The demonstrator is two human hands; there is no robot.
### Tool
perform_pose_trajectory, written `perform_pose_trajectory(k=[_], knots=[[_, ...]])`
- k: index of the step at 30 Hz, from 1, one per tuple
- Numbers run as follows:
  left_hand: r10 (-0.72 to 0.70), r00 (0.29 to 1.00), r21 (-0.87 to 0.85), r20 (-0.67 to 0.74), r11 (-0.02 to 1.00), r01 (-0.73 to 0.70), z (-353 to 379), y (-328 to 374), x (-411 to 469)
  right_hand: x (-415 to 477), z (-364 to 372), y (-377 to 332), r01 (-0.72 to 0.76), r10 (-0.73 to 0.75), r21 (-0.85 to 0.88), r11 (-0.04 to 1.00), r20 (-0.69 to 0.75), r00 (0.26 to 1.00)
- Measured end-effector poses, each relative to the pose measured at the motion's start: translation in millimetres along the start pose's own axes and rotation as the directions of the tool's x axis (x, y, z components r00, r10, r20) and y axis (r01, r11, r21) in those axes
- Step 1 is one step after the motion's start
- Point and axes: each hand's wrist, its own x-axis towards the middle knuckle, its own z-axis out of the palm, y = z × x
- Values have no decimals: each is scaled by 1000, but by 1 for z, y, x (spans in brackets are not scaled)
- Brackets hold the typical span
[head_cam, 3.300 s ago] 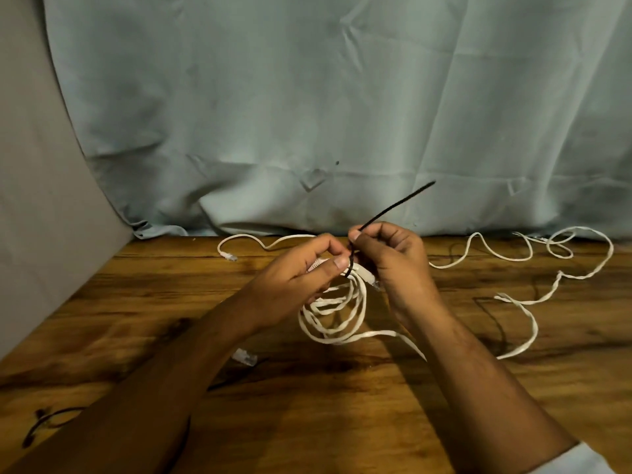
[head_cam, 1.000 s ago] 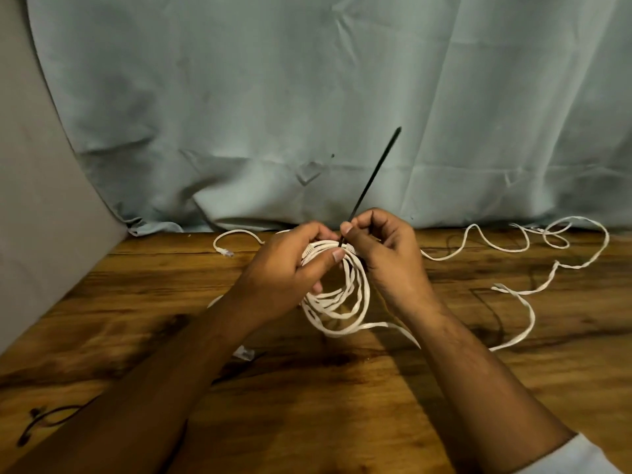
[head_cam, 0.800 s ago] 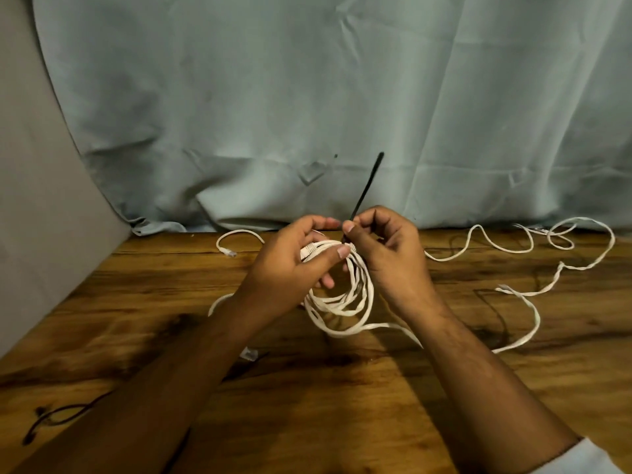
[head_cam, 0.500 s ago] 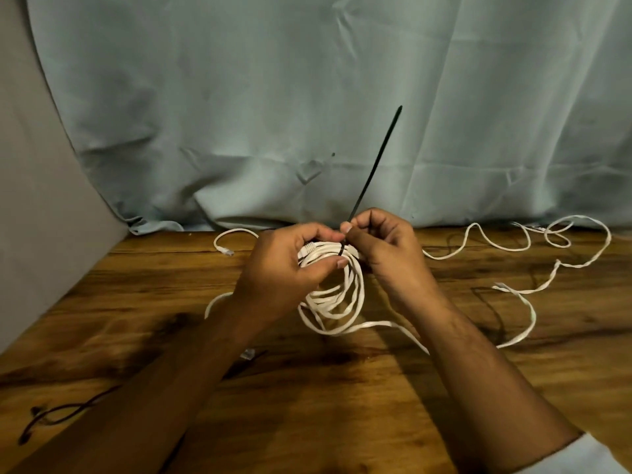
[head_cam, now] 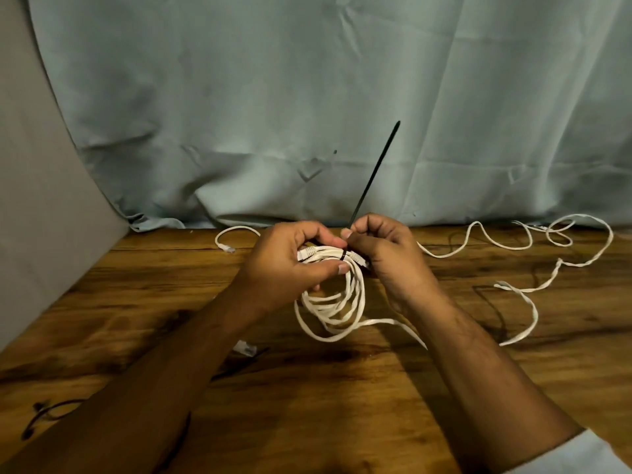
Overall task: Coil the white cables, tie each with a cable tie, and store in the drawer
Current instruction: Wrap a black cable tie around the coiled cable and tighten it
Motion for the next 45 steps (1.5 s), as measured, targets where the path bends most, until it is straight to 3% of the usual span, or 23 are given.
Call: perform_pose_trajectory(k=[10,14,18,24,29,37,41,45], knots=[[81,996,212,28,974,-85,1,4,1,2,-1,1,-131,133,103,986,-9,991],[196,979,272,56,941,-204,-6,5,3,4,-6,1,-268,260,116,956,81,962],[120,990,207,80,969,-134,-10,3,3,-1,-4,-1,-388,378,66,919,126,917],[105,994,248,34,963,-110,-25,2,7,-5,-1,-13,-236,211,82,968,235,949],[108,994,388,23,915,-108,-36,2,8,-9,3,-13,-80,51,105,991,260,964],[90,994,444,61,889,-108,-35,8,8,-10,5,-10,167,-128,-147,975,243,962],[63,997,421,33,904,-71,-33,10,8,-11,8,-5,198,-135,-192,961,300,944],[-38,999,299,7,954,35,-30,3,9,-7,9,3,342,-236,-443,828,278,931]])
